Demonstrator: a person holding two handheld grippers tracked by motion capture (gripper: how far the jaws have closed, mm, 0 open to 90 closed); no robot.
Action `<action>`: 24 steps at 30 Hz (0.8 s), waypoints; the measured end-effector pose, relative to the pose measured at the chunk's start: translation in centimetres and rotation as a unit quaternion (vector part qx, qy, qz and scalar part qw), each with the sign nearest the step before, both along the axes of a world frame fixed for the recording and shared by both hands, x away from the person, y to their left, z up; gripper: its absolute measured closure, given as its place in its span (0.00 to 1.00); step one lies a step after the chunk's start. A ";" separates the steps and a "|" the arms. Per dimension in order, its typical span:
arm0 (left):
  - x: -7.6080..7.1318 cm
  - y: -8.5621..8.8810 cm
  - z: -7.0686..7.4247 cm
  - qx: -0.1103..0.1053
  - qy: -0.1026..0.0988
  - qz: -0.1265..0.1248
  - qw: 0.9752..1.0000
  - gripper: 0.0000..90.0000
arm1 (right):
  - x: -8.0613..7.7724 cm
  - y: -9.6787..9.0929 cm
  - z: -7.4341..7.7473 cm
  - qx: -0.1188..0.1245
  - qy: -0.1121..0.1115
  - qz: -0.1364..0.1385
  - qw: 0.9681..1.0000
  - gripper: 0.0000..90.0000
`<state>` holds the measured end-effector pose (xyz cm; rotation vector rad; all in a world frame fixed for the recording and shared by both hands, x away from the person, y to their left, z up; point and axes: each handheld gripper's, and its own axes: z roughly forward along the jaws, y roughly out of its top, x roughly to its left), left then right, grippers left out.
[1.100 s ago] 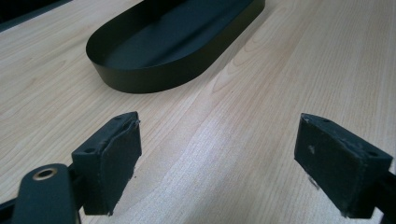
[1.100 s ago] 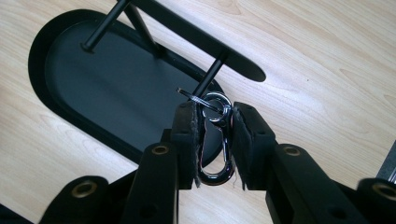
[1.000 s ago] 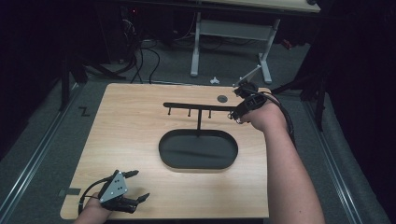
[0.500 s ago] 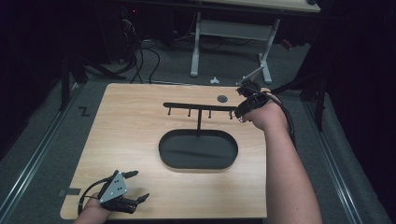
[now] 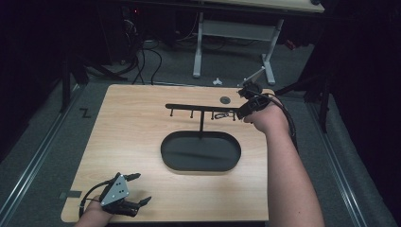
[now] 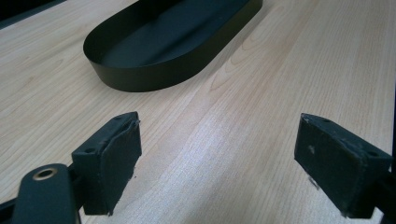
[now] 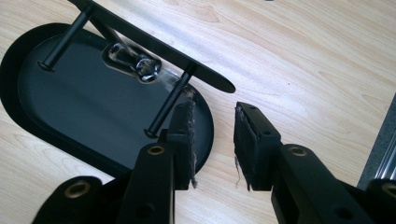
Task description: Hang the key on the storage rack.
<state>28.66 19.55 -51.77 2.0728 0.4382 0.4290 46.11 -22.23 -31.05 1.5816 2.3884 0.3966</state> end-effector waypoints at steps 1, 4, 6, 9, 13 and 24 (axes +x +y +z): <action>0.0 0.0 0.0 0.000 0.000 0.000 1.000 0.17 | 0.0 0.0 0.0 -0.002 0.000 0.000 1.000 0.76; 0.0 -0.1 0.0 0.001 0.000 -0.002 1.000 0.17 | -0.1 0.0 0.0 -0.002 0.000 -0.001 1.000 0.76; 0.0 -0.1 0.0 0.001 -0.001 -0.002 1.000 0.17 | -0.3 -0.1 -0.1 -0.003 0.002 0.000 1.000 0.76; 0.0 -0.1 0.0 0.001 -0.001 -0.001 1.000 0.17 | -0.4 -0.2 -0.1 -0.005 0.002 -0.003 1.000 0.76; 0.0 -0.1 0.0 0.002 0.000 -0.003 1.000 0.17 | -0.6 -0.4 -0.1 -0.005 0.000 -0.005 1.000 0.76; 0.0 -0.2 -0.1 0.002 -0.001 -0.002 1.000 0.17 | -1.3 -1.1 -2.4 0.002 0.010 -0.005 1.000 0.68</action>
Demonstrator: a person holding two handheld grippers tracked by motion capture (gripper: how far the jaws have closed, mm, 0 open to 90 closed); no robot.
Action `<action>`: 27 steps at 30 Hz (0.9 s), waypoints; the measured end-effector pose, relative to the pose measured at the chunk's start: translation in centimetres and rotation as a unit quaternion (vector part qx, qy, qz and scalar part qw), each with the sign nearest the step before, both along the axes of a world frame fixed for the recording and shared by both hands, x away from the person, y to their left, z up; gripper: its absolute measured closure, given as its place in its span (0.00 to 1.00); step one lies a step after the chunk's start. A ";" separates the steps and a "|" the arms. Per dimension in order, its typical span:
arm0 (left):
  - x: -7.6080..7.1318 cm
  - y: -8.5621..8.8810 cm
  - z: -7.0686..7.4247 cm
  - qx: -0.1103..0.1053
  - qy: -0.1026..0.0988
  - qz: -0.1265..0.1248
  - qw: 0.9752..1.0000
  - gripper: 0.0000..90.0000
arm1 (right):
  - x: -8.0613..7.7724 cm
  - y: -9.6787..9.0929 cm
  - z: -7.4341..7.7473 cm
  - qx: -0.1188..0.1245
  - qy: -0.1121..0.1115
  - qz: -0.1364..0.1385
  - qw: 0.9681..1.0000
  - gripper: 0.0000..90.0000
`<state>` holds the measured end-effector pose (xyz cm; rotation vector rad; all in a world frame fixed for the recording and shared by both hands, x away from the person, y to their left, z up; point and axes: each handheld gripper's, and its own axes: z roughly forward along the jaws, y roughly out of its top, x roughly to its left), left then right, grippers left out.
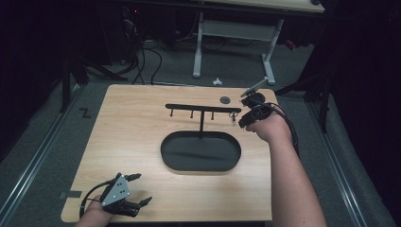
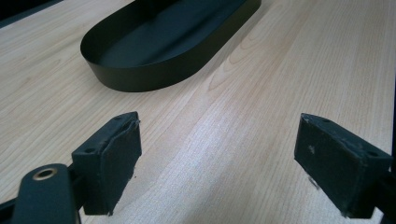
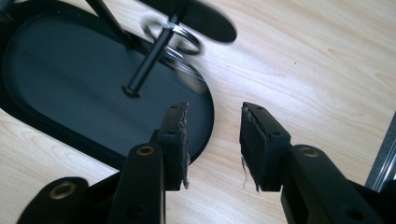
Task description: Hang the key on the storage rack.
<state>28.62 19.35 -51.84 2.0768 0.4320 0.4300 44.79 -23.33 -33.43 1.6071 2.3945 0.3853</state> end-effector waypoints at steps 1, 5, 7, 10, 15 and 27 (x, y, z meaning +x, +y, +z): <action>0.0 0.0 0.0 0.000 0.000 0.000 1.000 0.17 | -0.1 0.0 -0.2 -0.004 0.004 0.001 1.000 0.68; 0.0 -0.1 0.0 0.001 0.000 -0.001 1.000 0.17 | -0.3 0.1 -0.8 0.001 0.005 0.002 1.000 0.65; 0.0 -0.1 0.0 0.004 0.000 -0.001 1.000 0.17 | -0.5 0.1 -1.4 0.005 0.009 0.005 1.000 0.60; -0.1 -0.1 0.0 0.003 0.000 -0.001 1.000 0.17 | -0.7 -0.1 -2.0 0.007 0.009 0.010 1.000 0.57; 0.0 0.0 0.0 0.002 -0.001 0.001 1.000 0.17 | -1.5 -0.3 -3.3 0.010 0.004 0.009 1.000 0.46; 0.0 -0.3 -0.1 0.002 0.002 0.001 1.000 0.17 | -3.3 -0.4 -6.5 0.008 -0.025 0.002 1.000 0.30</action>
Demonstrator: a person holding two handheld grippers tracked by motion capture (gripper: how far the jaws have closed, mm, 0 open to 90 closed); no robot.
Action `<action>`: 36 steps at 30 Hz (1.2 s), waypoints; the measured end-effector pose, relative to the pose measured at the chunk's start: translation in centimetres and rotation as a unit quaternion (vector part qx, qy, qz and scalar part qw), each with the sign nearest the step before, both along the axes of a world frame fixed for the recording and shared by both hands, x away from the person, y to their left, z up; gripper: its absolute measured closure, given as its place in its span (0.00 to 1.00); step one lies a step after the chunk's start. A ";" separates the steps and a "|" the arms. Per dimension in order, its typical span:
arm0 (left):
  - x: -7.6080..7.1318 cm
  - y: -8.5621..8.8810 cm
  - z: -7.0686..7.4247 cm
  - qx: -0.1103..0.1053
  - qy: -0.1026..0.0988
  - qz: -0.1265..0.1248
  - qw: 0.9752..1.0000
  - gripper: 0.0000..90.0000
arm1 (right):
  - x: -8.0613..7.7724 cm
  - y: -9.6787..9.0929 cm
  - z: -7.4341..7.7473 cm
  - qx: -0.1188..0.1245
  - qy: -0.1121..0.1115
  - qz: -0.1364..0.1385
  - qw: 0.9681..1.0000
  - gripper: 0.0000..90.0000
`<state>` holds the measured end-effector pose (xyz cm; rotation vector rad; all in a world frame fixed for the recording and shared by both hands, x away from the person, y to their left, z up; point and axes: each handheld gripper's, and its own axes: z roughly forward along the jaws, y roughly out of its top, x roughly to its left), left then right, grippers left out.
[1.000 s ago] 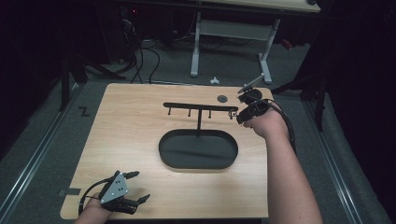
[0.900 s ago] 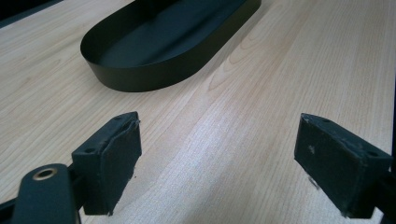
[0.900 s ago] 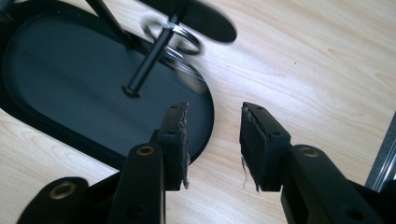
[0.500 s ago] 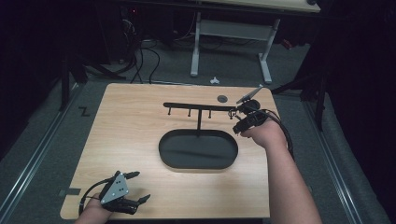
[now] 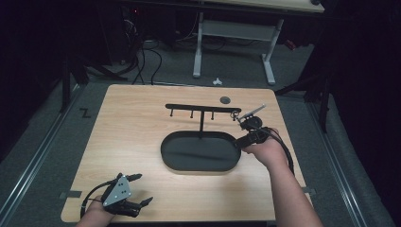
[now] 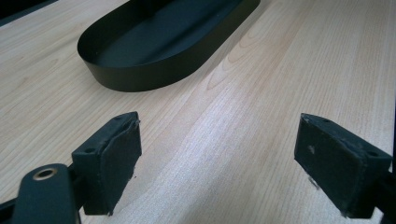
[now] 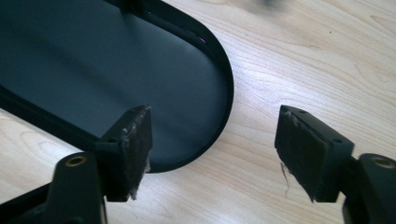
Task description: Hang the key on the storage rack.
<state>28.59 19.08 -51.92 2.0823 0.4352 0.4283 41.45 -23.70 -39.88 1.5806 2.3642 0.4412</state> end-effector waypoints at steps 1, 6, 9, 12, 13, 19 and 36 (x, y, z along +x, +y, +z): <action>0.0 0.0 0.0 0.000 0.000 0.000 1.000 0.17 | -0.4 0.1 -0.5 -0.004 -0.008 0.001 1.000 0.27; 0.0 0.0 0.0 0.002 0.000 0.000 1.000 0.17 | -1.2 0.0 -1.4 0.007 -0.026 -0.003 1.000 0.25; 0.0 0.0 0.0 0.002 0.000 0.000 1.000 0.17 | -1.8 -0.1 -2.1 0.013 -0.035 -0.007 0.999 0.25; 0.0 0.0 0.0 0.003 0.000 0.000 1.000 0.17 | -2.6 -0.5 -2.8 0.018 -0.051 -0.001 0.999 0.25; 0.0 0.0 0.0 0.004 0.000 0.000 1.000 0.17 | -2.9 -0.7 -3.0 0.017 -0.060 -0.002 0.998 0.25; 0.0 0.0 0.0 0.004 0.000 0.001 1.000 0.17 | -5.1 -1.8 -5.3 0.020 -0.116 -0.007 0.993 0.26; 0.4 0.4 0.1 -0.019 0.004 0.026 0.999 0.17 | -12.7 -1.8 -12.0 0.063 -0.203 -0.014 0.977 0.26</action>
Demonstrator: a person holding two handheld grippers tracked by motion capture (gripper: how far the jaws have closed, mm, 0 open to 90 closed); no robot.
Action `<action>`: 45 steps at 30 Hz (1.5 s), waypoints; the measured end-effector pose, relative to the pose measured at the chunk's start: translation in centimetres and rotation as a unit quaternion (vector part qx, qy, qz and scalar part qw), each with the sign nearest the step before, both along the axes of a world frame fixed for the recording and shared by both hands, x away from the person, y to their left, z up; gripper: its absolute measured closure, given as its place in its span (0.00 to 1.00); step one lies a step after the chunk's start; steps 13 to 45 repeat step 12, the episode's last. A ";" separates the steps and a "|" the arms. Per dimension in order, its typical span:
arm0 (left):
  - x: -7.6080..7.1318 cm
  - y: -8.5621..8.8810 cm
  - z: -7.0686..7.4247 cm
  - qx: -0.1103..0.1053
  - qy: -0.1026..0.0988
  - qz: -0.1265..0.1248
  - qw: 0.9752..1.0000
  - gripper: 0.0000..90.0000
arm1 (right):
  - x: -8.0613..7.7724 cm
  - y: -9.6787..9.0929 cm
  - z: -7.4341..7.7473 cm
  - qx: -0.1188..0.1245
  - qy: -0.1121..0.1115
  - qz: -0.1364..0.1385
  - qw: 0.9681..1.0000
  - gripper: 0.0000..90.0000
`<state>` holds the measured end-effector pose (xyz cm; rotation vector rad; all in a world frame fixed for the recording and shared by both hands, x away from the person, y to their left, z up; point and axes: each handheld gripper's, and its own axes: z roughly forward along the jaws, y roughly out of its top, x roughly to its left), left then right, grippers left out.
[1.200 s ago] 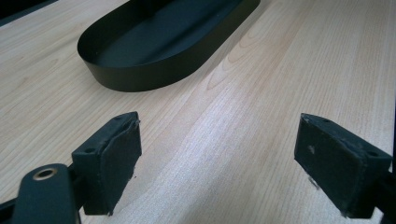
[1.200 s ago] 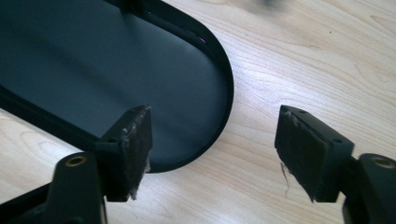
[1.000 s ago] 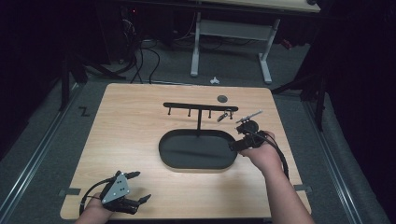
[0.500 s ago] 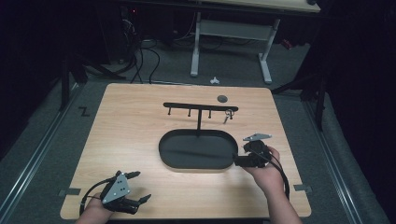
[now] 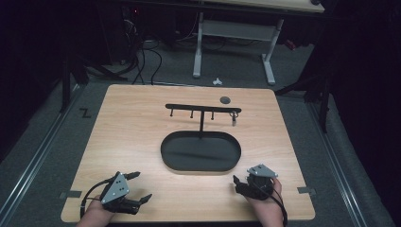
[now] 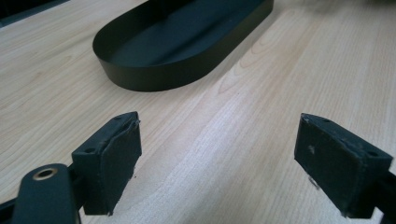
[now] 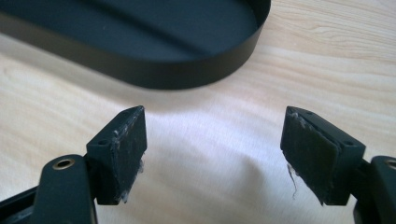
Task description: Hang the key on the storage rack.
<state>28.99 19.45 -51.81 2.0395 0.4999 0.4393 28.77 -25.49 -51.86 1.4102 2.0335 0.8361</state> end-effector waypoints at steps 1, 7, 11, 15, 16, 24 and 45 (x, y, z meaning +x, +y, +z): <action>0.0 0.0 0.0 -0.002 -0.002 0.003 1.000 0.17 | -0.4 0.0 -0.3 0.004 -0.003 0.005 1.000 0.26; -0.2 -0.5 0.1 0.001 -0.013 -0.001 1.000 0.17 | -1.2 0.0 -0.7 0.008 -0.008 0.011 1.000 0.27; -0.2 -0.5 0.1 0.008 -0.014 -0.004 1.000 0.17 | -0.9 -0.1 -1.0 0.010 -0.003 0.009 1.000 0.28; -0.3 -0.4 0.1 0.008 -0.015 -0.005 1.000 0.17 | -0.9 -0.1 -1.0 0.010 -0.003 0.009 1.000 0.28; -0.3 -0.4 0.1 0.008 -0.015 -0.005 1.000 0.17 | -0.9 -0.1 -1.0 0.010 -0.003 0.009 1.000 0.28; -0.3 -0.4 0.1 0.008 -0.015 -0.005 1.000 0.17 | -0.9 -0.1 -1.0 0.010 -0.003 0.009 1.000 0.28; -0.3 -0.4 0.1 0.008 -0.015 -0.005 1.000 0.17 | -0.9 -0.1 -1.0 0.010 -0.003 0.009 1.000 0.28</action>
